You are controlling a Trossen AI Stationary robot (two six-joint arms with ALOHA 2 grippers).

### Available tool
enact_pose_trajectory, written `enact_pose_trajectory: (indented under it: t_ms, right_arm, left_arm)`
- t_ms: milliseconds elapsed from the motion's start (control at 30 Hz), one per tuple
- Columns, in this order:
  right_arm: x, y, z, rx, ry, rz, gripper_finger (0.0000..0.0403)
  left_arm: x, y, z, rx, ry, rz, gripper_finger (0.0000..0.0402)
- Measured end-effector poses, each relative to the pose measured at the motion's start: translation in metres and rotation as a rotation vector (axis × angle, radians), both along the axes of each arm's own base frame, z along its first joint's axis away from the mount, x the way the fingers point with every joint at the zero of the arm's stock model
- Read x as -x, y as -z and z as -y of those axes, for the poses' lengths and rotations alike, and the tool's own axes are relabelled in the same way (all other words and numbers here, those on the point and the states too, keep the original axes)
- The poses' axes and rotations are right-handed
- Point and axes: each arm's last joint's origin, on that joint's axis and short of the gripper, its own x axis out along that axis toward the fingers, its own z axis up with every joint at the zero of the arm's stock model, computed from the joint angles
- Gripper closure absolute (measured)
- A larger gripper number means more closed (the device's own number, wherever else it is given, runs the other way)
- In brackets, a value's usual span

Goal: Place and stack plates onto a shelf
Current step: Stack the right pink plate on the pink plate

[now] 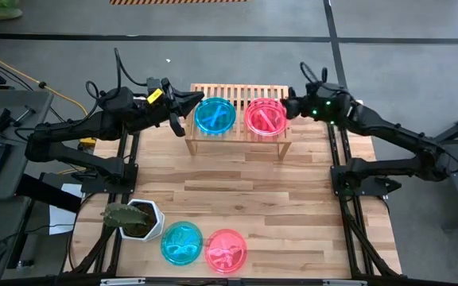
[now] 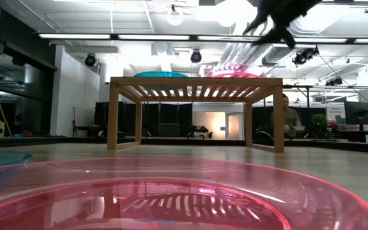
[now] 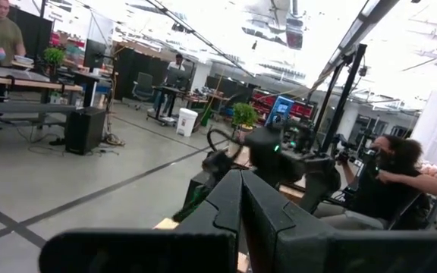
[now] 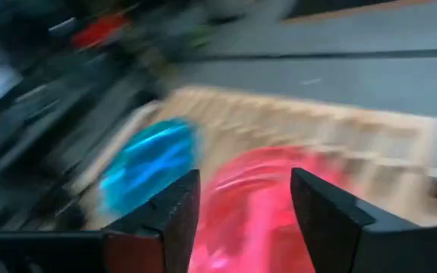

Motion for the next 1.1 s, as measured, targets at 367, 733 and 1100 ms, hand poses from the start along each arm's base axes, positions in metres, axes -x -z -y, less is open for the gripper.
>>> enact_pose_trajectory:
  t_ms: [367, 733, 1100]
  right_arm:
    - [-0.017, 0.033, -0.061, -0.070, -0.389, -0.197, 0.0389]
    - [-0.019, 0.062, -0.040, -0.122, -0.271, -0.187, 0.0402]
    - [-0.023, 0.063, -0.029, -0.108, -0.239, -0.162, 0.0403]
  left_arm:
    - [0.000, 0.000, 0.000, 0.003, -0.012, -0.002, 0.0401]
    - [0.000, 0.000, 0.000, 0.004, -0.017, -0.001, 0.0401]
    - [0.000, 0.000, -0.001, 0.005, -0.024, 0.000, 0.0401]
